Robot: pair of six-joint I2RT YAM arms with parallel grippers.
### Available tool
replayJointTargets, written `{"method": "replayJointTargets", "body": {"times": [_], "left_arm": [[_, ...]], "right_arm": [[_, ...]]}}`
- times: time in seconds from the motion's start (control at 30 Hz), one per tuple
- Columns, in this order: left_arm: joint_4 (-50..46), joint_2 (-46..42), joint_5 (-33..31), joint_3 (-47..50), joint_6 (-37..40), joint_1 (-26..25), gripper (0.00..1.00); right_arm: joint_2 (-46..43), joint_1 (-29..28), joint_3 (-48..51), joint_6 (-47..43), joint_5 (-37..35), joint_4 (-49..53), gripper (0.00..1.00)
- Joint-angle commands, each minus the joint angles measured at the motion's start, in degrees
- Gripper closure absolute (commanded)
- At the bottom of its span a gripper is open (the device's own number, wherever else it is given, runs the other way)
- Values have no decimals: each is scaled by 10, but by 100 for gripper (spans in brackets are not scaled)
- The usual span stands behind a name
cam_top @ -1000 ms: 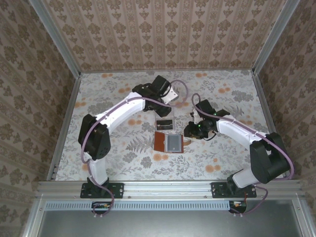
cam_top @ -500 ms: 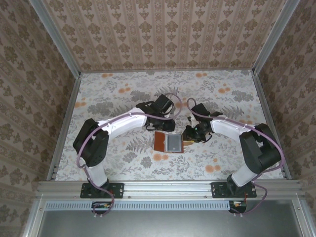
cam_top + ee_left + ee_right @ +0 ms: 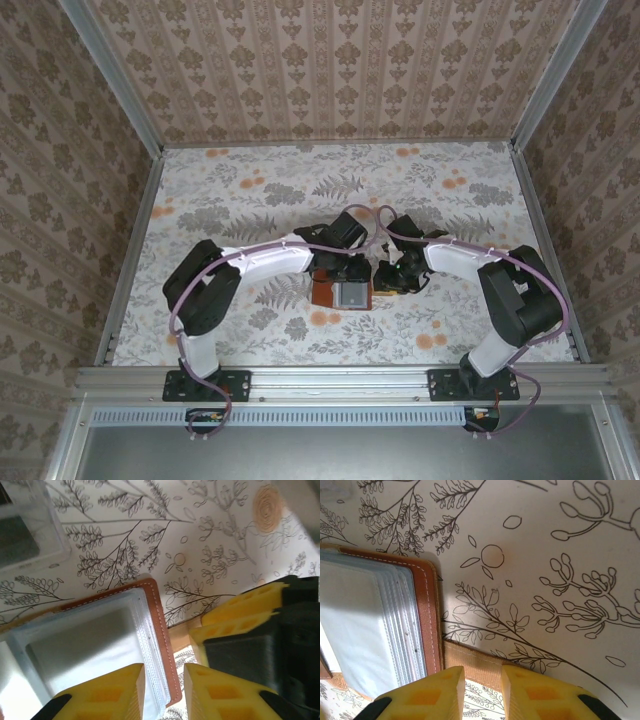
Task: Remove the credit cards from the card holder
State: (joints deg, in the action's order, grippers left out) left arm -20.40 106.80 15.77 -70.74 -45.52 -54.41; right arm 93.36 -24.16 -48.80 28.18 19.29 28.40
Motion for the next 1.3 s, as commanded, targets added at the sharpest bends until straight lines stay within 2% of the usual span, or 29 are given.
{"method": "replayJointTargets", "body": {"times": [0.0,0.2,0.33,0.67,0.9,1.1,1.27], "left_arm": [[26,11,18,16,-34,-7,71],[54,16,37,40,-50,-7,70],[31,12,19,45,-45,-7,69],[-126,15,-80,-4,4,-11,63],[-241,40,-170,-81,39,-33,53],[-302,60,-218,-127,48,-46,49],[-316,61,-229,-140,50,-49,47]], "right_arm": [[8,-2,5,-13,-19,3,72],[11,-2,1,-15,-18,5,72],[10,-2,1,-16,-19,7,72],[6,-2,-1,-17,-21,13,72],[5,-2,-5,-19,-20,17,71],[5,-2,-7,-21,-19,20,71],[7,-2,-9,-23,-19,20,71]]}}
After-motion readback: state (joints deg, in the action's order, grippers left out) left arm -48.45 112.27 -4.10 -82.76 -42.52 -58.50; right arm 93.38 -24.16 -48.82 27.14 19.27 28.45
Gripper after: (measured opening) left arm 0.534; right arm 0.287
